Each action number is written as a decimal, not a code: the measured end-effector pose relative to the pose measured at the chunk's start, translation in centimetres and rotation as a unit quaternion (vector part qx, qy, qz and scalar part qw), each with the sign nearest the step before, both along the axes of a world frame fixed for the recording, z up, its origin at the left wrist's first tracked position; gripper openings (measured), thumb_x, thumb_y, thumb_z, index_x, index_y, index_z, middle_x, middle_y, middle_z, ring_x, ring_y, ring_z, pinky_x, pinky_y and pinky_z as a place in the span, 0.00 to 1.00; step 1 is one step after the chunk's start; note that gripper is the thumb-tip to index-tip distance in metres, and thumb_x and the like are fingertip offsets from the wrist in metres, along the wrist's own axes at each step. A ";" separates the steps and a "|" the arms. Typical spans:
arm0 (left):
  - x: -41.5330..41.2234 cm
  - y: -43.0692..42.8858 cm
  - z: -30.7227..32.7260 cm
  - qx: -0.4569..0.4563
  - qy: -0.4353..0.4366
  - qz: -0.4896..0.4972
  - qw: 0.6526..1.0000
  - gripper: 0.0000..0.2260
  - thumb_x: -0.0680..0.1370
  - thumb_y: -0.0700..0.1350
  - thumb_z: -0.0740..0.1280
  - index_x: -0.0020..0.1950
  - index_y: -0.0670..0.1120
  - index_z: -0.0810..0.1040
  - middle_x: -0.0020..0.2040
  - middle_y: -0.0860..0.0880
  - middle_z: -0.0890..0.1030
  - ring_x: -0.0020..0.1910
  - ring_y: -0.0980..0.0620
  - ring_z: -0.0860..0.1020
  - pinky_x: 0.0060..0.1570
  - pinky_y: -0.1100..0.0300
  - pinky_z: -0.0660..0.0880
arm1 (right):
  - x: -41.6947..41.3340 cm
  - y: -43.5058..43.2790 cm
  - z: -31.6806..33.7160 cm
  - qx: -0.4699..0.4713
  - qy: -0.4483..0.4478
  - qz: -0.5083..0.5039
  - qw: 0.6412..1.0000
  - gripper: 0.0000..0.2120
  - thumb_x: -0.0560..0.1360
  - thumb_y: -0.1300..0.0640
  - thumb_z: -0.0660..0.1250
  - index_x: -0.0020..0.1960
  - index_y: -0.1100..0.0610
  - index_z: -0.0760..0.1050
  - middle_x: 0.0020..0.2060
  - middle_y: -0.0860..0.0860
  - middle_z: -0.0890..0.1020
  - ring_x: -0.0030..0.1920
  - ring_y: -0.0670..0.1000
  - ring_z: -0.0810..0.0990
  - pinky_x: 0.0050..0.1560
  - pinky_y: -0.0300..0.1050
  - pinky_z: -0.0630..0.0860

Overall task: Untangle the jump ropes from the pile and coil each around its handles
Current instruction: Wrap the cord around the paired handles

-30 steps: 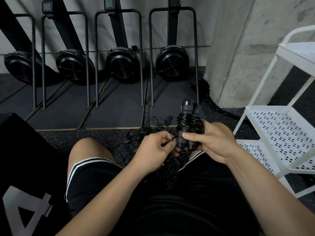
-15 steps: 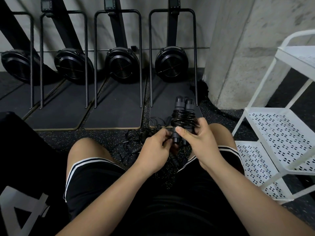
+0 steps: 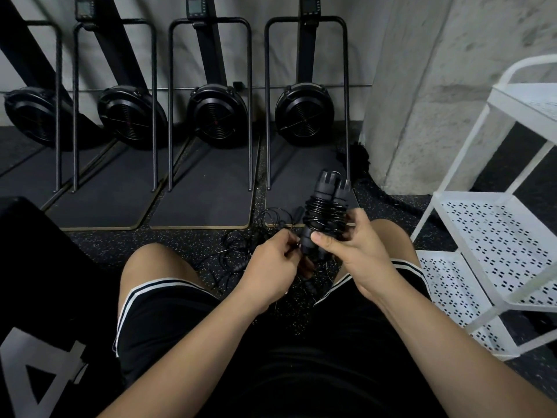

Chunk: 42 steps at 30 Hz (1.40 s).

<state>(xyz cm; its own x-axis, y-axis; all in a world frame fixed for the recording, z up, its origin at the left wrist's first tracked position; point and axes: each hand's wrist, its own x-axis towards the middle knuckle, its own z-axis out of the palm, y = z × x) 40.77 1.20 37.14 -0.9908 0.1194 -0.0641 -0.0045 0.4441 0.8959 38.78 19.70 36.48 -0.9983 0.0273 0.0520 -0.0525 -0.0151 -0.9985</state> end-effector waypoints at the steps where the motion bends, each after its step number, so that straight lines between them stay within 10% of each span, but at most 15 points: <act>1: -0.1 0.0 -0.2 0.002 0.001 0.010 1.000 0.06 0.85 0.42 0.65 0.53 0.52 0.78 0.43 0.55 0.88 0.45 0.50 0.87 0.54 0.45 0.82 | 0.0 -0.1 -0.2 0.026 0.017 -0.007 0.999 0.33 0.68 0.52 0.87 0.65 0.54 0.72 0.58 0.53 0.87 0.61 0.54 0.86 0.69 0.60 0.79; 14: -0.6 0.3 -1.3 0.102 -0.034 0.049 0.993 0.07 0.85 0.40 0.64 0.53 0.49 0.79 0.43 0.48 0.88 0.44 0.42 0.86 0.55 0.39 0.82 | 1.2 -1.3 0.5 0.234 0.112 -0.053 0.964 0.28 0.75 0.47 0.81 0.63 0.50 0.66 0.54 0.41 0.84 0.56 0.43 0.84 0.59 0.55 0.82; 23: 0.3 0.9 -0.6 0.207 -0.054 0.054 0.975 0.07 0.87 0.38 0.61 0.58 0.35 0.77 0.45 0.42 0.88 0.40 0.49 0.85 0.38 0.61 0.73 | 0.0 0.5 1.3 0.211 0.051 -0.024 0.976 0.30 0.70 0.44 0.85 0.61 0.47 0.69 0.54 0.40 0.86 0.55 0.43 0.86 0.62 0.60 0.82; 42: -0.8 -1.2 0.8 0.153 -0.196 0.013 0.968 0.08 0.86 0.37 0.60 0.55 0.38 0.78 0.41 0.40 0.88 0.33 0.48 0.85 0.29 0.62 0.68 | 0.7 -1.3 0.3 0.323 0.083 -0.015 0.943 0.29 0.74 0.43 0.80 0.60 0.47 0.62 0.48 0.44 0.84 0.50 0.48 0.84 0.52 0.57 0.82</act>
<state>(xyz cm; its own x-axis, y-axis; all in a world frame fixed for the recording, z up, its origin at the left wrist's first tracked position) 39.94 0.04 37.96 -0.9000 0.1682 -0.4022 -0.3792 0.1532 0.9125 39.50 18.41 36.81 -0.9743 -0.0353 0.2223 -0.1990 0.5972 -0.7770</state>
